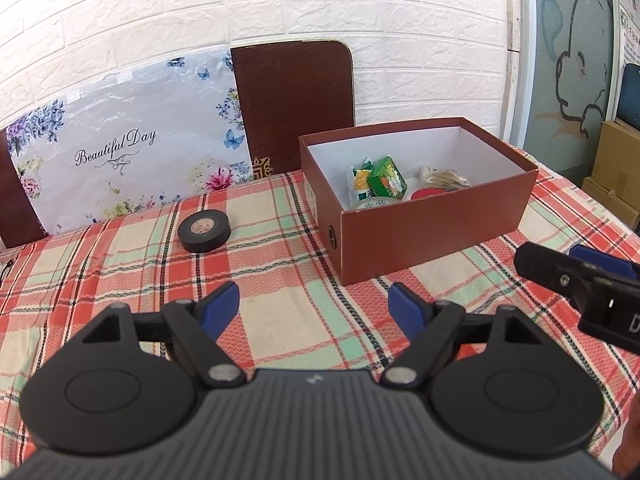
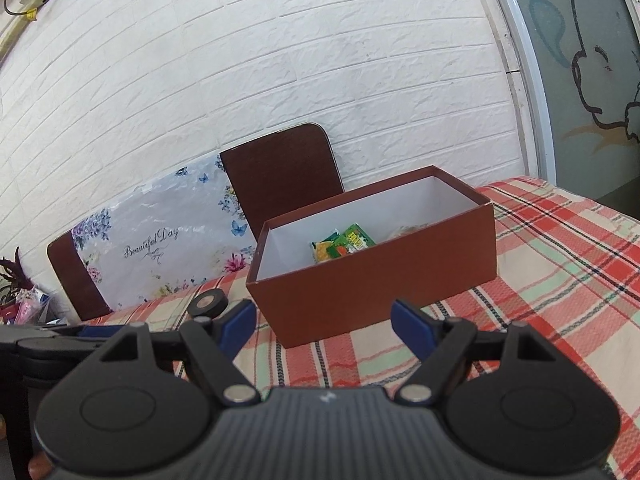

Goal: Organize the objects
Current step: 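Move both grippers back toward the black tape roll on the cloth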

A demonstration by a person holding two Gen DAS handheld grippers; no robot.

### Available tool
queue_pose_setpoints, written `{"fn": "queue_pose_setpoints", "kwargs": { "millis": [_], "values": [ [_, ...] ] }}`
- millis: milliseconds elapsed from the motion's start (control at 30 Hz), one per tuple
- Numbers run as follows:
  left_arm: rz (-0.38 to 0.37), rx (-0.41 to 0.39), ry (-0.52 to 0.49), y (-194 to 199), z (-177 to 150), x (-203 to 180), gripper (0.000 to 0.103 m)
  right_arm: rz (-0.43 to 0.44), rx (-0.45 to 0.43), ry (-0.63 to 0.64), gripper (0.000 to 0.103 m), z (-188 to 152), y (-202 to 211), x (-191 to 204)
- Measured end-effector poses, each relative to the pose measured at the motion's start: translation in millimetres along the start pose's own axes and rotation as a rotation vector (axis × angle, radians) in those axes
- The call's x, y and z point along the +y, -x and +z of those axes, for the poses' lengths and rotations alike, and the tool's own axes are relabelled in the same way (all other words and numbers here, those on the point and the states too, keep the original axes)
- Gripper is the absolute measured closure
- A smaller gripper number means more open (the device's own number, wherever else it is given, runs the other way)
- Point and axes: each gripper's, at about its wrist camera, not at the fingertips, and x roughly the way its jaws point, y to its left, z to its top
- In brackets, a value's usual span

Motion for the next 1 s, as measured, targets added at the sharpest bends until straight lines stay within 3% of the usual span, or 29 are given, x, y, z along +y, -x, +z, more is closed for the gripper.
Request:
{"fn": "queue_pose_setpoints", "kwargs": {
  "millis": [1000],
  "values": [
    [0.002, 0.024, 0.115, -15, -13, 49, 0.017, 0.037, 0.117, 0.062, 0.025, -21, -31, 32]
  ]
}}
